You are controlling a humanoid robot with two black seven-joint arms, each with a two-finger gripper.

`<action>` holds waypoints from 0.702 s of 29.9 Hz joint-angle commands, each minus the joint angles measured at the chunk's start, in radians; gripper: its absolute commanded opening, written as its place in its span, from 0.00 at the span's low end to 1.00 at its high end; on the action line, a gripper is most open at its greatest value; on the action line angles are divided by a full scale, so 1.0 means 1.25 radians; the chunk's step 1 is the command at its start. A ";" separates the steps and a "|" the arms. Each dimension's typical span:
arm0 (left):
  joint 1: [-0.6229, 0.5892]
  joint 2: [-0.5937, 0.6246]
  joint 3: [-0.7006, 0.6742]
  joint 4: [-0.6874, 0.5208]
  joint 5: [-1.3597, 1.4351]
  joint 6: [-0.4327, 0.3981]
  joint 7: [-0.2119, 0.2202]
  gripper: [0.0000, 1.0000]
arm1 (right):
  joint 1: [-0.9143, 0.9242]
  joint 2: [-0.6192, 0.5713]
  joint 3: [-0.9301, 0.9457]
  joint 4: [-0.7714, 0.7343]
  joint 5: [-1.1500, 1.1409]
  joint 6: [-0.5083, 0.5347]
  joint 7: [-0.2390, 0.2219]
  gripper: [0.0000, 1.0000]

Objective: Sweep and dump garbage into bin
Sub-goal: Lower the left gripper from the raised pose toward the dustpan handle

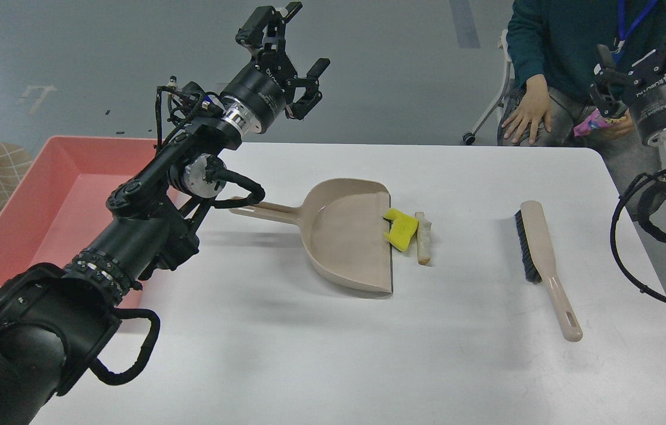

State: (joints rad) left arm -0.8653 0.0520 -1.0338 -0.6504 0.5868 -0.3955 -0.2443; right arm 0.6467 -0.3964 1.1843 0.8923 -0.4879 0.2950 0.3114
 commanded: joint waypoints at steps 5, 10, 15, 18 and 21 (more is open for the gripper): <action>-0.012 0.004 0.000 0.000 -0.005 0.015 0.000 0.98 | -0.009 0.000 -0.001 0.002 0.000 0.002 -0.001 1.00; -0.013 0.005 -0.001 -0.001 -0.012 0.016 0.003 0.98 | -0.008 -0.007 -0.011 0.000 0.001 0.006 -0.006 1.00; -0.012 0.020 0.000 0.000 -0.013 0.021 0.000 0.98 | -0.009 0.002 -0.011 0.003 0.003 0.001 -0.006 1.00; -0.010 0.034 -0.001 0.000 -0.013 0.032 -0.002 0.98 | -0.013 0.002 -0.012 0.003 0.003 0.001 -0.010 1.00; -0.004 0.042 0.000 -0.006 -0.012 0.029 -0.001 0.98 | -0.013 -0.001 -0.011 0.000 0.003 0.001 -0.014 1.00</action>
State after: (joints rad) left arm -0.8778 0.0964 -1.0352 -0.6506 0.5706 -0.3565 -0.2455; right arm 0.6316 -0.3950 1.1693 0.8951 -0.4849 0.2963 0.2979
